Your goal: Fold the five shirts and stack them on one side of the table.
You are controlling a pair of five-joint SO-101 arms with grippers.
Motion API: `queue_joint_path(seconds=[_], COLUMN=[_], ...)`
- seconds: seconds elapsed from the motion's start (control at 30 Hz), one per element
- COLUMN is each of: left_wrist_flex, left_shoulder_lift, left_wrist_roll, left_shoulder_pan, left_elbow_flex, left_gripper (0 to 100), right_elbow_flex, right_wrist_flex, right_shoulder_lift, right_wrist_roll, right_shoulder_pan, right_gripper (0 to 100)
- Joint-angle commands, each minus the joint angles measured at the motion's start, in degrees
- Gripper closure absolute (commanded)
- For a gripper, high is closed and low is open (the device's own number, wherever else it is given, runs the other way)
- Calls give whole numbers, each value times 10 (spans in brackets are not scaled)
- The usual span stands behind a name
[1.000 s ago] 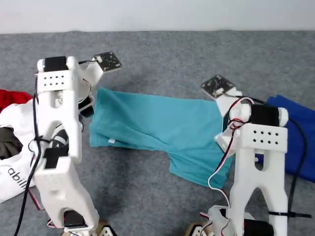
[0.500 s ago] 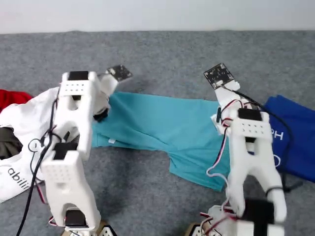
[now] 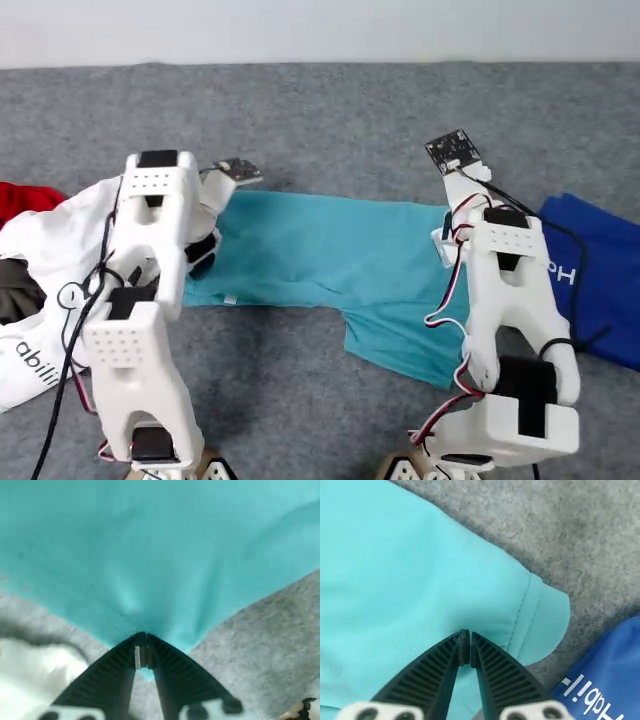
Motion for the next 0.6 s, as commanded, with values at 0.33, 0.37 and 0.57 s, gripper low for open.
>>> queue_joint_path(seconds=[0.33, 0.37, 0.57], left_wrist_flex=[8, 7, -19], left_shoulder_lift=[-142, -152, -174], left_wrist_roll=[45, 52, 119], left_shoulder_pan=[69, 79, 121], left_elbow_flex=[-4, -4, 1], left_gripper=[994, 994, 994], right_elbow_flex=[-126, -136, -151], right_wrist_flex=[247, 275, 395], right_shoulder_lift=[-63, -73, -88], right_wrist_roll=[-10, -10, -11], right_shoulder_pan=[5, 5, -16], right_gripper=[989, 988, 984])
